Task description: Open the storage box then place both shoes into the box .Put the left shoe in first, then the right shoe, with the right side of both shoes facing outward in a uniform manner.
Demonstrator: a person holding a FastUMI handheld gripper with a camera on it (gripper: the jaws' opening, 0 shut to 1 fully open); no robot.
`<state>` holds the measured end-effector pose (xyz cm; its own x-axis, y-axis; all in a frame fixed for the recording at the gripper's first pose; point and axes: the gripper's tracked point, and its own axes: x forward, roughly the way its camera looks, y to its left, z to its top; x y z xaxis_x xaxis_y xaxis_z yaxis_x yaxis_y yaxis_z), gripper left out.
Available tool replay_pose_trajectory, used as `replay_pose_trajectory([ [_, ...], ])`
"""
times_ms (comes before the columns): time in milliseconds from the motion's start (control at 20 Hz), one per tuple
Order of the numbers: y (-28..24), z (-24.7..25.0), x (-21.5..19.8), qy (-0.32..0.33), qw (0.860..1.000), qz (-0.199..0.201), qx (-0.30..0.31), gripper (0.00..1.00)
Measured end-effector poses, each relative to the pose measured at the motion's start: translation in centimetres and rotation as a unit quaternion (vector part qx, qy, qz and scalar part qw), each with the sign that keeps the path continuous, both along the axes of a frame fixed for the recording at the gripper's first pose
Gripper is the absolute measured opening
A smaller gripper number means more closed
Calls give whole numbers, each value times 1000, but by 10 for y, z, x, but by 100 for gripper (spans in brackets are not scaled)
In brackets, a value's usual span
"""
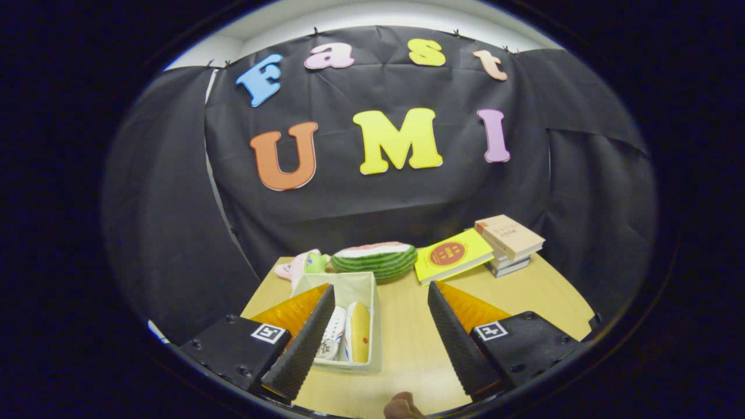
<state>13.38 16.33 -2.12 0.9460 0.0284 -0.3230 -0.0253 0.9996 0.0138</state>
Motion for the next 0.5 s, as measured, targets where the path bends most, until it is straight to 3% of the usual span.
replay_pose_trajectory([
  [500, -67, 47, -54, -85, 996, 3, -32, 100],
])
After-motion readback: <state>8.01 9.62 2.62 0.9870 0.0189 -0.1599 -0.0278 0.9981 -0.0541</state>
